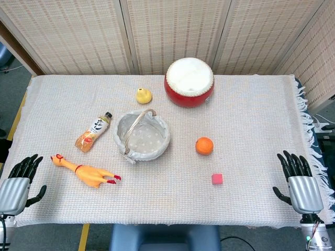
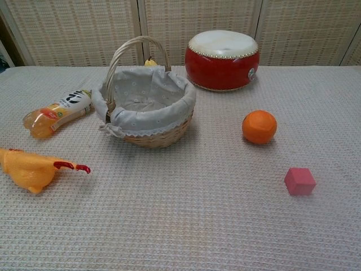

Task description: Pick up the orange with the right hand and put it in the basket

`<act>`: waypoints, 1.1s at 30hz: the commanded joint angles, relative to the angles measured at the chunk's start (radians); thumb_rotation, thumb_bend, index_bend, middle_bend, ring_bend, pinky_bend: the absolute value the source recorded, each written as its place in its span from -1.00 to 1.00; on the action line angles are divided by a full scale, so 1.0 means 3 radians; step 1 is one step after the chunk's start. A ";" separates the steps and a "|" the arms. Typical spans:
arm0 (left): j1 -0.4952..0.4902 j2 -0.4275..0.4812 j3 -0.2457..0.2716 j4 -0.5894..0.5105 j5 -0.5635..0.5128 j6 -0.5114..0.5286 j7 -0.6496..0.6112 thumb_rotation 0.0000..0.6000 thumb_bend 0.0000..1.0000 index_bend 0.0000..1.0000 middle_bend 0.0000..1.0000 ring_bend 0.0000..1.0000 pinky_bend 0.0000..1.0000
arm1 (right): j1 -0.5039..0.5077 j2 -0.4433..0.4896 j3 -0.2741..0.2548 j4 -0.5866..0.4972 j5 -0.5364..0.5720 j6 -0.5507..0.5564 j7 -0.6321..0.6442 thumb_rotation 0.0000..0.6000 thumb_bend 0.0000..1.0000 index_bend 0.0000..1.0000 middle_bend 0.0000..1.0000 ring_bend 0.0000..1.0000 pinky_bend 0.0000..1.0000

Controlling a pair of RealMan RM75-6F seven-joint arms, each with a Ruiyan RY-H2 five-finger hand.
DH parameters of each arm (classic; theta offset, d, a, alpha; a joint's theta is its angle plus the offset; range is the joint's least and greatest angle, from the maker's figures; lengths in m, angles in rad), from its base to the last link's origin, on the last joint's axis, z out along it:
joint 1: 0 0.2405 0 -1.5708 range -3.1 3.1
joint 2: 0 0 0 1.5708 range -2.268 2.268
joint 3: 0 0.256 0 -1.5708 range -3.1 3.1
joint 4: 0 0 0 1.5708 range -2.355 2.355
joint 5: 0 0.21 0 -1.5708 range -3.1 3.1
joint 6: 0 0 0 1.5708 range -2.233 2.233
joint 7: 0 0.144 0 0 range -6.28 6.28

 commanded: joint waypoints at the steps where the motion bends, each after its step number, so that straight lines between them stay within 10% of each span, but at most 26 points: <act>1: -0.0001 0.0000 0.0000 0.0002 -0.0001 -0.0001 0.0001 1.00 -0.25 -1.00 -1.00 -1.00 -0.79 | -0.0002 0.0000 0.0008 -0.0022 0.0025 -0.0004 -0.0005 1.00 -0.76 -1.00 -1.00 -1.00 -1.00; 15: -0.0013 0.0007 -0.0006 -0.0001 -0.0025 -0.0039 -0.0050 1.00 -0.25 -1.00 -1.00 -1.00 -0.79 | 0.0596 -0.0007 0.0490 -0.0621 0.0940 -0.0799 -0.0428 1.00 -0.86 -1.00 -1.00 -1.00 -1.00; 33: -0.0039 0.0082 -0.0014 -0.0039 -0.0155 -0.0179 -0.0213 1.00 -0.25 -1.00 -1.00 -1.00 -0.79 | 0.1921 -0.1435 0.0922 -0.0028 0.2748 -0.1137 -0.1791 1.00 -0.86 -1.00 -1.00 -1.00 -0.95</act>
